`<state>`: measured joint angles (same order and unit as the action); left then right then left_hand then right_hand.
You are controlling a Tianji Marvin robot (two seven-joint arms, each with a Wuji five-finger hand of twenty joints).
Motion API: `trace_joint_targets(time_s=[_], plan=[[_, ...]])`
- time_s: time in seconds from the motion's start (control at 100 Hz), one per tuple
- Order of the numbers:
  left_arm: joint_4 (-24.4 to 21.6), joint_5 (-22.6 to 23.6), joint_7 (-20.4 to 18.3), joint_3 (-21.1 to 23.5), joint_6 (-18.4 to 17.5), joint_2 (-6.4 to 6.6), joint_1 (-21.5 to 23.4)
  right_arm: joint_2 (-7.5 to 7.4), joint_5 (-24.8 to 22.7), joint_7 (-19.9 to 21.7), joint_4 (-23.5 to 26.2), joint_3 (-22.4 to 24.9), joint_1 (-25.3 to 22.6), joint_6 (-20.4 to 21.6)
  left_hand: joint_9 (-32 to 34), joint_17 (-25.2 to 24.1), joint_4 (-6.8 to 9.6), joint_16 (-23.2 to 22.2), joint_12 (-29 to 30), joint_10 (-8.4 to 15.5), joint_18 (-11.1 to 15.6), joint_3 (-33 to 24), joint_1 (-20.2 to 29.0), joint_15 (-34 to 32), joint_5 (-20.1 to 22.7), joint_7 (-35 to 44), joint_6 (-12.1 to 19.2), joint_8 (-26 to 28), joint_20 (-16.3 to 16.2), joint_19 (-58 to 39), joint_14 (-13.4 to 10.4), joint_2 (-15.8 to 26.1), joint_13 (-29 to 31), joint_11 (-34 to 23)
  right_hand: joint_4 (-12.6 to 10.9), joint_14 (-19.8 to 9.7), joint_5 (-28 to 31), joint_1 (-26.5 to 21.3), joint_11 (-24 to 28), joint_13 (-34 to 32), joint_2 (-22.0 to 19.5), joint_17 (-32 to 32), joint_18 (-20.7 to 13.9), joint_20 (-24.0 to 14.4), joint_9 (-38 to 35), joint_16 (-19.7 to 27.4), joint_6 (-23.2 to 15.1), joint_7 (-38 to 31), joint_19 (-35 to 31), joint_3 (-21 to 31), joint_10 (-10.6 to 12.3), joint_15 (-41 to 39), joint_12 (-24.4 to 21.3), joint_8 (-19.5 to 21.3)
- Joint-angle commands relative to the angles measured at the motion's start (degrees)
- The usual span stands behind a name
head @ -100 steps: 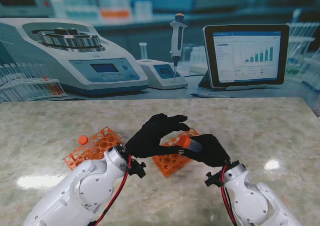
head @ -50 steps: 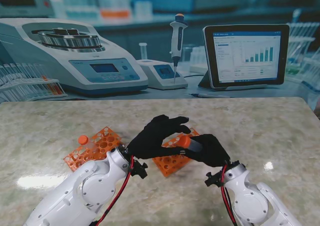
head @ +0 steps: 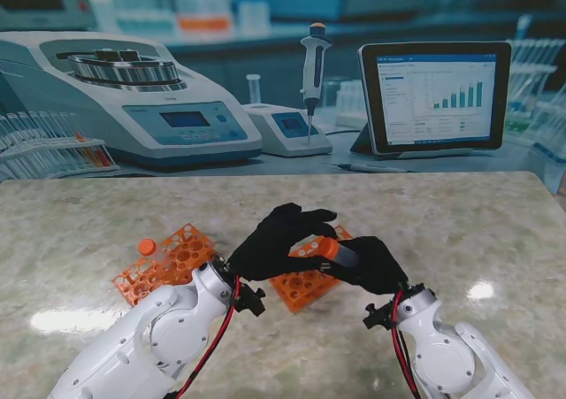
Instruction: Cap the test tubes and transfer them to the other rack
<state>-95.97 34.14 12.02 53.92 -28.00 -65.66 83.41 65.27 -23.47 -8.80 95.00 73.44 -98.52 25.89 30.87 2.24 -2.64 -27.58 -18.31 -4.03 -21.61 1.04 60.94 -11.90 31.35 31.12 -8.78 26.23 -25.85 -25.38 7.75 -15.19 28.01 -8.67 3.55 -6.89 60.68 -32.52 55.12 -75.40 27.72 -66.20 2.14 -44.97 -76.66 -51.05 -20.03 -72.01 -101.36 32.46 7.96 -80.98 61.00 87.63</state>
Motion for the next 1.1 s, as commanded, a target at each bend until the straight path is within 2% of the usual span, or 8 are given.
trace_joint_targets(time_s=[0.0, 0.18, 0.43, 0.47, 0.51, 0.62, 0.81, 1.09], plan=[[0.02, 0.08, 0.19, -0.07, 0.11, -0.3, 0.0, 0.21, 0.1, 0.16, 0.24, -0.25, -0.4, -0.08, 0.81, -0.1, 2.65, -0.79, -0.75, 1.93, -0.37, -4.58, 12.16, -0.33, 6.79, 10.16, 5.62, 1.36, -1.05, -0.15, -1.65, 6.33, 1.73, -0.57, 0.21, -1.61, 1.03, -1.47, 0.15, -0.33, -1.85, -1.19, -0.82, 0.07, -0.45, -1.38, -4.38, -2.87, -6.07, 0.09, -1.06, -3.57, 0.07, 2.11], [0.11, 0.5, 0.65, 0.01, -0.25, -0.34, 0.05, 0.2, 0.12, 0.19, 0.21, -0.24, -0.38, -0.04, 0.95, -0.13, 2.97, -0.84, -0.67, 2.53, -0.39, -8.07, 13.02, -0.41, 7.92, 9.89, 6.33, -0.31, -1.0, -0.49, -1.89, 5.22, 1.79, -0.73, 0.22, -1.57, 1.03, -1.47, 0.14, -0.33, -1.8, -1.19, -0.8, 0.08, -0.47, -1.37, -4.38, -2.87, -6.05, 0.07, -1.1, -3.56, 0.06, 2.11], [0.68, 1.16, 1.3, -0.08, -1.31, -0.38, -0.02, 0.22, 0.11, 0.13, 0.17, -0.27, -0.32, -0.04, 1.84, 0.0, 0.32, -0.58, -0.43, 4.57, -0.16, -18.78, 13.02, -0.36, 10.61, 5.7, 9.04, -1.67, -0.56, -1.22, -2.11, 3.25, 2.43, -1.31, 0.22, -1.56, 1.03, -1.49, 0.15, -0.32, -1.82, -1.17, -0.7, 0.11, -0.48, -1.37, -4.38, -2.87, -5.99, 0.07, -1.16, -3.55, 0.06, 2.11], [0.73, 1.42, 1.39, -0.04, -1.51, -0.36, 0.0, 0.22, 0.11, 0.14, 0.15, -0.28, -0.3, -0.04, 1.62, -0.06, 0.23, -0.5, -0.28, 4.4, -0.16, -19.97, 13.02, -0.29, 11.42, 4.42, 10.87, -2.0, -0.41, -1.31, -2.0, 3.21, 2.33, -1.21, 0.23, -1.56, 1.03, -1.46, 0.14, -0.32, -1.84, -1.17, -0.69, 0.11, -0.47, -1.36, -4.38, -2.87, -5.99, 0.06, -1.09, -3.55, 0.06, 2.11], [0.78, 1.66, 1.52, 0.01, -1.74, -0.34, 0.01, 0.22, 0.12, 0.14, 0.15, -0.29, -0.29, -0.04, 1.92, 0.01, 0.61, -0.46, -0.25, 6.2, -0.18, -20.29, 13.03, -0.31, 12.25, 3.24, 12.54, -2.16, -0.3, -1.55, -1.96, 3.51, 2.38, -1.44, 0.22, -1.55, 1.03, -1.49, 0.14, -0.32, -1.94, -1.17, -0.68, 0.11, -0.48, -1.36, -4.38, -2.87, -5.99, 0.08, -1.07, -3.55, 0.06, 2.11], [0.8, 2.05, 1.39, 0.21, -2.09, -0.22, 0.07, 0.22, 0.11, 0.12, 0.15, -0.29, -0.29, -0.03, 1.29, -0.17, 0.64, -0.32, 0.18, 4.27, -0.25, -21.94, 13.0, -0.14, 11.79, 1.13, 15.19, -2.64, 0.01, -1.71, -1.75, 1.83, 2.02, -1.08, 0.22, -1.53, 1.03, -1.49, 0.15, -0.32, -1.87, -1.17, -0.67, 0.11, -0.5, -1.36, -4.38, -2.87, -5.99, 0.06, -1.15, -3.54, 0.07, 2.12], [0.55, 2.12, 0.3, 0.48, -2.36, 0.09, 0.23, 0.21, 0.09, 0.16, 0.24, -0.28, -0.35, -0.01, 0.36, -0.52, 0.52, 0.25, 0.9, 3.68, -0.02, -25.19, 13.03, 0.69, 8.19, 0.42, 20.99, -2.67, 0.45, -1.44, -1.71, -0.32, 0.57, -0.08, 0.22, -1.51, 1.03, -1.5, 0.14, -0.32, -1.84, -1.17, -0.66, 0.11, -0.51, -1.35, -4.38, -2.87, -5.99, 0.05, -1.11, -3.54, 0.06, 2.12], [0.23, 2.02, -1.37, 0.64, -2.86, 0.51, 0.26, 0.21, 0.05, 0.15, 0.31, -0.31, -0.37, -0.1, -1.57, -0.75, -0.23, 1.15, 1.57, 3.67, 0.12, -29.14, 13.03, 1.71, 5.12, -0.64, 22.4, -3.94, 0.71, -1.05, -1.45, -2.15, -1.19, 0.69, 0.22, -1.51, 1.03, -1.53, 0.12, -0.32, -1.83, -1.17, -0.66, 0.12, -0.5, -1.35, -4.38, -2.87, -5.99, 0.04, -1.08, -3.54, 0.06, 2.12]])
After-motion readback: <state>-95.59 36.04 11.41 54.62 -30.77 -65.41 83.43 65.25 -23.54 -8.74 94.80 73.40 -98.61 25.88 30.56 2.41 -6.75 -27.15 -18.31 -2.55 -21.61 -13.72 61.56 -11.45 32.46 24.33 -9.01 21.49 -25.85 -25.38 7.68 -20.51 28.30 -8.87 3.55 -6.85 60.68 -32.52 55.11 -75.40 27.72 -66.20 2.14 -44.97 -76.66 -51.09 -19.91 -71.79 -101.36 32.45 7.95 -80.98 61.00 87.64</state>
